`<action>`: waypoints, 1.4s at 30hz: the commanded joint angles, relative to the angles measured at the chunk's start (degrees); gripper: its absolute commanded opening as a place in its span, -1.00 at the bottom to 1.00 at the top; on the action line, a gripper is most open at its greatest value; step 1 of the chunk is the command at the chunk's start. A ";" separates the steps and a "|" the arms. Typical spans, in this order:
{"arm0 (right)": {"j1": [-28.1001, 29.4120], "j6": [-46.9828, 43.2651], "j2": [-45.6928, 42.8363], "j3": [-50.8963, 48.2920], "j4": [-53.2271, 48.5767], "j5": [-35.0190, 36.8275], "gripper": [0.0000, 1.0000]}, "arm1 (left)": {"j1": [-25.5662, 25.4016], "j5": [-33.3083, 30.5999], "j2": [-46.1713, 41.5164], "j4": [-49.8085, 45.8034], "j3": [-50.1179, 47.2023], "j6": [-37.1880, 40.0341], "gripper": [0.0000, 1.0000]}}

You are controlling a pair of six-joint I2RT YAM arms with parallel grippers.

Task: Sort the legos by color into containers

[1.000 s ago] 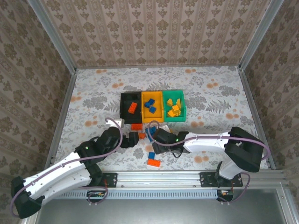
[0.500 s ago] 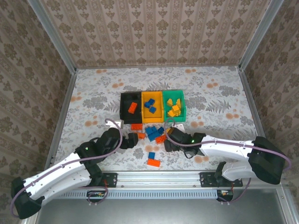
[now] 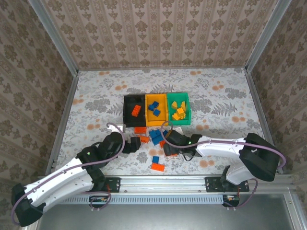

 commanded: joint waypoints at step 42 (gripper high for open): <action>-1.51 -10.72 -1.29 13.68 -5.16 -6.06 0.12 | 2.90 -0.34 -4.07 -3.33 -2.41 -1.80 1.00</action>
